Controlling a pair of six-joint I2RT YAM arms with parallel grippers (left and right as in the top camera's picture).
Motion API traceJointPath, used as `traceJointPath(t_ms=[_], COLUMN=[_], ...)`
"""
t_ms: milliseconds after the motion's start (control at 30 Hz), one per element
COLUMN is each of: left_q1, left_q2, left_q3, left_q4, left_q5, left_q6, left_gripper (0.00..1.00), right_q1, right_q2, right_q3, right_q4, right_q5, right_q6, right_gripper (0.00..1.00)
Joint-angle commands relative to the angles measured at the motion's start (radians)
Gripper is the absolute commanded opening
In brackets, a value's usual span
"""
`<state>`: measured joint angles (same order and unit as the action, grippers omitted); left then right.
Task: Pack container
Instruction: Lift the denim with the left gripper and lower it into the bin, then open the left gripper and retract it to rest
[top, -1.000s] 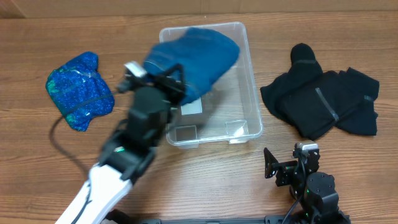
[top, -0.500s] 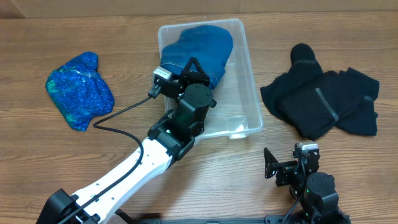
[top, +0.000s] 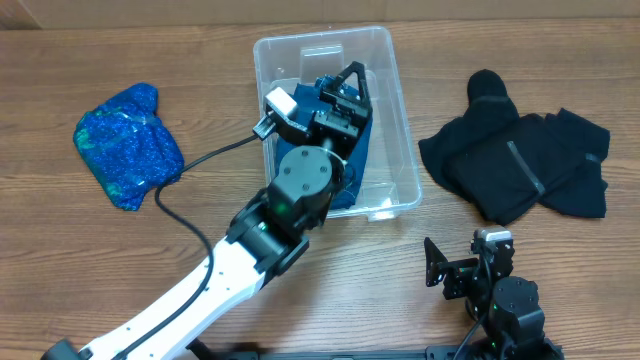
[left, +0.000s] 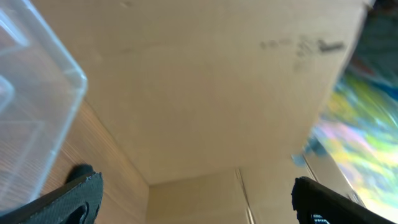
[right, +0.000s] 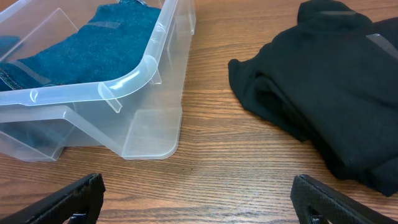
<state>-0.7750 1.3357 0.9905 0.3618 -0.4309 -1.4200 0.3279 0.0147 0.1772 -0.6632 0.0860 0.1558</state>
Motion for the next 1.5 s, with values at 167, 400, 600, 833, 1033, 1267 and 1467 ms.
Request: traceJointPath(t_ms=[167, 400, 600, 833, 1033, 1267, 1467], left_q1=[-0.018, -0.016, -0.016, -0.016, -0.016, -0.016, -0.016], left_q2=[-0.246, -0.566, -0.77, -0.785, -0.785, -0.785, -0.785], left_q3=[0.028, 0.028, 0.028, 0.028, 0.028, 0.028, 0.028], left_q4=[-0.293, -0.784, -1.091, -1.19, -1.189, -1.279, -1.398], left_q5=[0.032, 0.011, -0.059, -0.104, -0.145, -0.145, -0.145], left_q6=[0.565, 1.003, 1.07, 1.152, 1.151, 1.151, 1.151], left_gripper=[1.0, 1.0, 1.0, 1.0, 1.0, 1.0, 1.0], right_q1=[-0.004, -0.004, -0.004, -0.004, -0.004, -0.004, -0.004], right_q2=[-0.012, -0.012, -0.012, -0.012, -0.012, -0.012, -0.012], right_q3=[-0.018, -0.018, -0.018, -0.018, -0.018, -0.018, -0.018], right_q4=[0.004, 0.004, 0.004, 0.004, 0.004, 0.004, 0.004], right_q5=[0.009, 0.009, 0.009, 0.009, 0.009, 0.009, 0.009], right_q6=[-0.007, -0.007, -0.007, -0.007, -0.007, -0.007, -0.007], right_gripper=[1.0, 1.0, 1.0, 1.0, 1.0, 1.0, 1.0])
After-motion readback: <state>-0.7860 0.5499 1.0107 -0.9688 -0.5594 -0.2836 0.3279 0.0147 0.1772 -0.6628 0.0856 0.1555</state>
